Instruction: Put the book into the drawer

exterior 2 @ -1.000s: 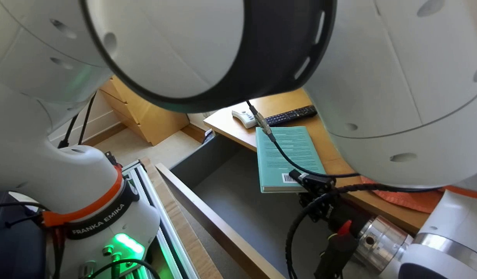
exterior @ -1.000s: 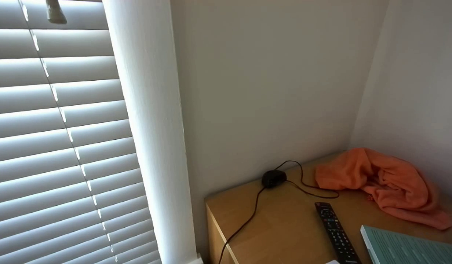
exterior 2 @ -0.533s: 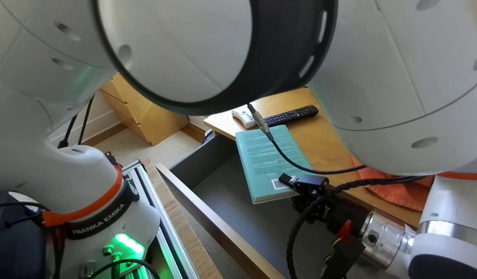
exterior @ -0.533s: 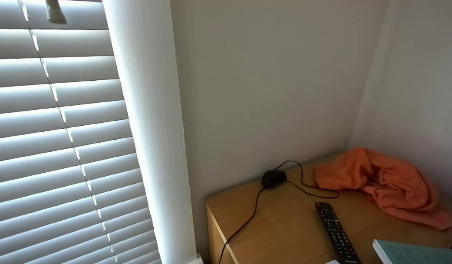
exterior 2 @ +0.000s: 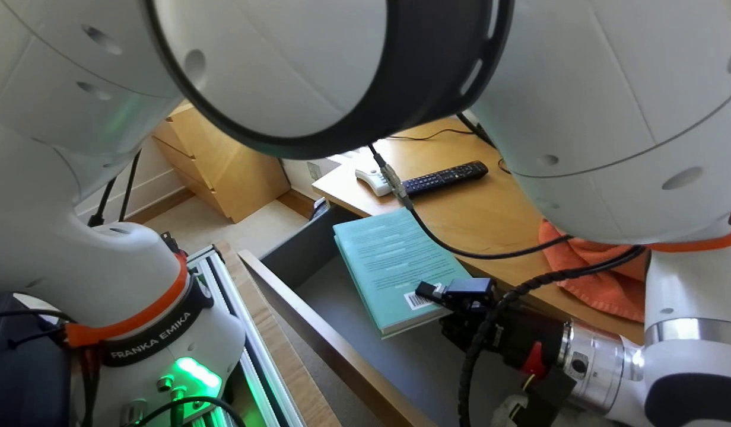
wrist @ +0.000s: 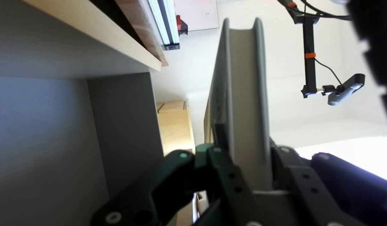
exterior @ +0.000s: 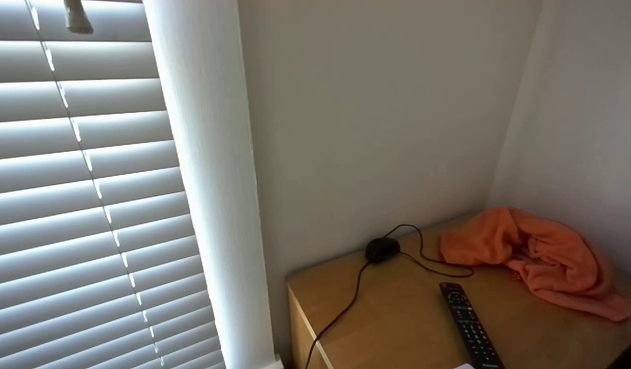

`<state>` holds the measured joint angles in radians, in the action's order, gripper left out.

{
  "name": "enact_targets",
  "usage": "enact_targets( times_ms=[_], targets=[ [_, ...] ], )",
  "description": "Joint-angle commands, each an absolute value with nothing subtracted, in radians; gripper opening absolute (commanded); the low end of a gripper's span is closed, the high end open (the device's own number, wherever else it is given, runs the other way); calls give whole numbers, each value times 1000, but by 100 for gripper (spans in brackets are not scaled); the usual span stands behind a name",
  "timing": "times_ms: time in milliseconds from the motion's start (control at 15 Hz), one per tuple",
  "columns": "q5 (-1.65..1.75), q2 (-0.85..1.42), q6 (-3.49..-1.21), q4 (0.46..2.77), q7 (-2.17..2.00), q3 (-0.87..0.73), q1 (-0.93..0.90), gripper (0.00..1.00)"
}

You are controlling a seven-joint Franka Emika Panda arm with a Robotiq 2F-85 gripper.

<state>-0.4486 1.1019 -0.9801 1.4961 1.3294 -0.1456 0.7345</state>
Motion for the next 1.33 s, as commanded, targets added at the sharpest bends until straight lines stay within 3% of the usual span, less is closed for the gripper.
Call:
enact_targets(
  times_ms=[0,1000,1267],
  targets=[
    [-405,1062,-973,1527,1282,-150,725,7],
    [-238,1041,-993,1552,1119,-157,657,7],
    [-265,1028,-1096,1580,1044,-165,647,7]
  ],
)
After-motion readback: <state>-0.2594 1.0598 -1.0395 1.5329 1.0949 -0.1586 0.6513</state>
